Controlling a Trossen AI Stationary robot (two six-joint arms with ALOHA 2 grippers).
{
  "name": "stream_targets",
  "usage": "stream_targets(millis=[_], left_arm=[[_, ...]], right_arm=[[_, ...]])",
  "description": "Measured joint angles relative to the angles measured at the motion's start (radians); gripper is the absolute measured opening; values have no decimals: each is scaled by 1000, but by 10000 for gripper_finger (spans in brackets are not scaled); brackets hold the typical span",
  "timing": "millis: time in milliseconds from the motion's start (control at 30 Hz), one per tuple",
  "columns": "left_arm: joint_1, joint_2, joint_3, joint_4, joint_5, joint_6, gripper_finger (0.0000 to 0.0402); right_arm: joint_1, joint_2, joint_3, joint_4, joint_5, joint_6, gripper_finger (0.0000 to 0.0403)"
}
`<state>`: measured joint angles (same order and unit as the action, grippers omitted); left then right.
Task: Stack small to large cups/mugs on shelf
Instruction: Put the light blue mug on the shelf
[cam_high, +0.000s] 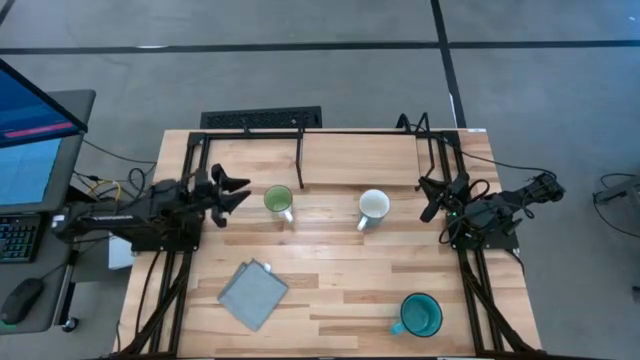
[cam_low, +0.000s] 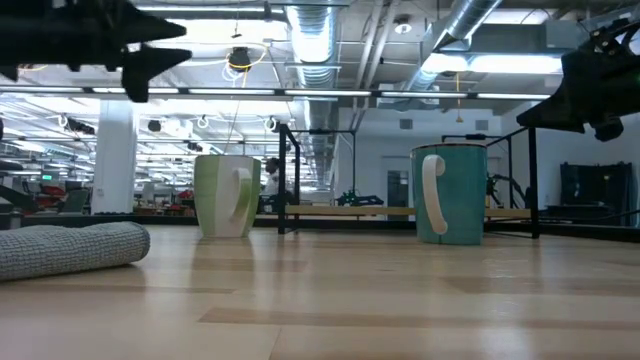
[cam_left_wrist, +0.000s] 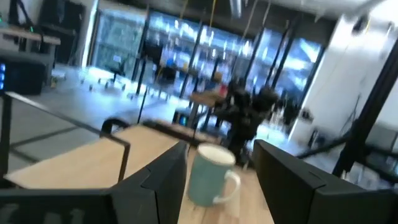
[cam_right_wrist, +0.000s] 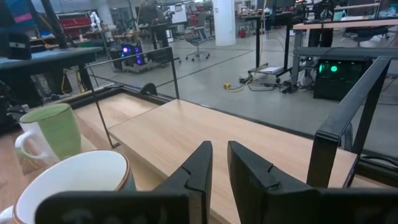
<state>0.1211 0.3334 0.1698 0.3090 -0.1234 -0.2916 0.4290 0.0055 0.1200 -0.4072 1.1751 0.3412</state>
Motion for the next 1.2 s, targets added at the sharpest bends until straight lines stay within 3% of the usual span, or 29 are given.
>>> stream_targets(millis=[133,367,500,667,1067,1200], left_arm=[[0,191,102,-7,6,15,177],[0,540,300,-6,13,-180,177],[0,705,402,-5,52,-198,177],[-9,890,557,1,202,-200,177],[-45,1289,913,-11,228,-290,177],[-53,1376,1021,-138,213,-323,177]], right_arm=[[0,0,0,-2,0,0,74],[0,0,0,-3,0,0,74],[0,0,0,-3,0,0,74],[0,0,0,-3,0,0,74],[0,0,0,-3,0,0,74],[0,0,0,-3,0,0,74]])
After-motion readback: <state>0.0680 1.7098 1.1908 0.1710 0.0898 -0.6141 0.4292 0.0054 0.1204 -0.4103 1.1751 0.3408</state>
